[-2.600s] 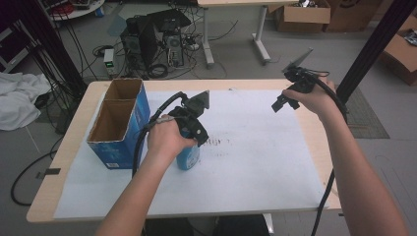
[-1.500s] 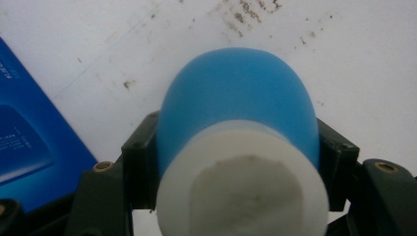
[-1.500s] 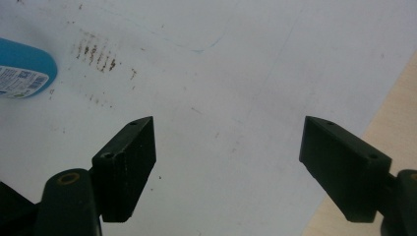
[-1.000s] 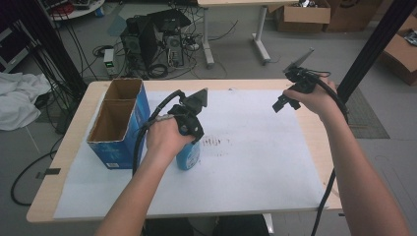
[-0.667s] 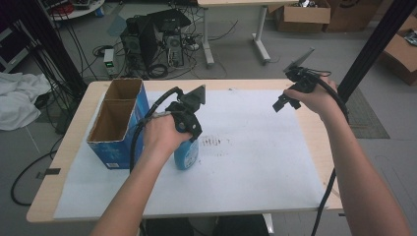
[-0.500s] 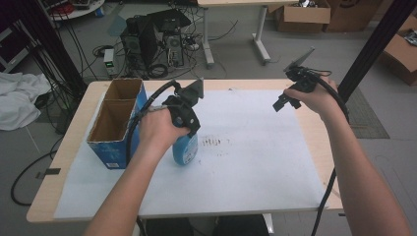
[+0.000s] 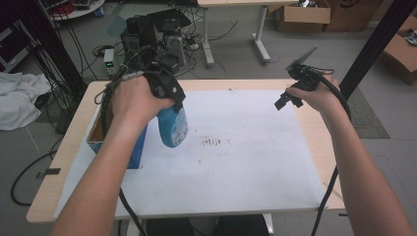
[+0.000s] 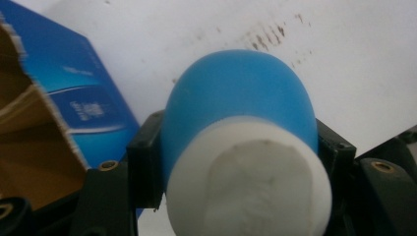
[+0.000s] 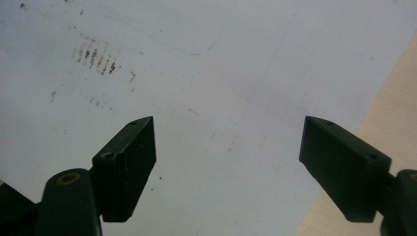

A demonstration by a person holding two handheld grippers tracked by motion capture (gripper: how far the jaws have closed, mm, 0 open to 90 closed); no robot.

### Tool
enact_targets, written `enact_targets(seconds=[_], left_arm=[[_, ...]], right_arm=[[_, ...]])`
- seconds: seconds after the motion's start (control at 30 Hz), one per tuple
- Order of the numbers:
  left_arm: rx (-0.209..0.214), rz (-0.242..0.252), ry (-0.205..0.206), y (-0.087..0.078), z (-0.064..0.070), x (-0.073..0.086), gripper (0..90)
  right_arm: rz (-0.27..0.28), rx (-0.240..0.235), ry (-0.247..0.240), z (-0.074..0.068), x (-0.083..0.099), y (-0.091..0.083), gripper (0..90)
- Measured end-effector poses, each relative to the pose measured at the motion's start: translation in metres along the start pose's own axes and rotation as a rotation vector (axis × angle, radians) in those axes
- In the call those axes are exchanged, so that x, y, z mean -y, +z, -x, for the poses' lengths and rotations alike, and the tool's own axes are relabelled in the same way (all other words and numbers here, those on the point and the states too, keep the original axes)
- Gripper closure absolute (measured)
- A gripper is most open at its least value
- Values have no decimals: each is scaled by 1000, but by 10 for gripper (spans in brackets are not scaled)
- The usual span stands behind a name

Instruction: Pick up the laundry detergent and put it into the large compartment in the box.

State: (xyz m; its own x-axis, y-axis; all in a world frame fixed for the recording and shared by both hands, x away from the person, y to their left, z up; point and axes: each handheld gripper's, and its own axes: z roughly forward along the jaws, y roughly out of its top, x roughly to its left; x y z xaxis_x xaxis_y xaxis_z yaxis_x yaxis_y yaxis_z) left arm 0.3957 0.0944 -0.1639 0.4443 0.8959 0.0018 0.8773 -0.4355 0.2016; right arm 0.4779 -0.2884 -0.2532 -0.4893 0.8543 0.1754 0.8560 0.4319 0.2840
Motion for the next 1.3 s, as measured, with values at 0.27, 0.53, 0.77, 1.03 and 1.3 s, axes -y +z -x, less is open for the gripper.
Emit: enact_targets(seconds=[0.27,0.53,0.77,1.03,1.3], left_arm=[[-59,30,-120,-41,-39,9,383],[-91,58,-254,-74,-81,28,383],[-149,75,-332,-85,-108,44,383],[-163,56,-371,-81,-124,51,384],[-160,60,-387,-66,-130,53,384]], right_arm=[[2,3,-1,1,-1,-2,221],[5,8,2,3,0,-4,222],[5,6,7,5,1,-4,222],[4,10,0,1,0,-5,222],[2,16,4,4,1,-7,222]])
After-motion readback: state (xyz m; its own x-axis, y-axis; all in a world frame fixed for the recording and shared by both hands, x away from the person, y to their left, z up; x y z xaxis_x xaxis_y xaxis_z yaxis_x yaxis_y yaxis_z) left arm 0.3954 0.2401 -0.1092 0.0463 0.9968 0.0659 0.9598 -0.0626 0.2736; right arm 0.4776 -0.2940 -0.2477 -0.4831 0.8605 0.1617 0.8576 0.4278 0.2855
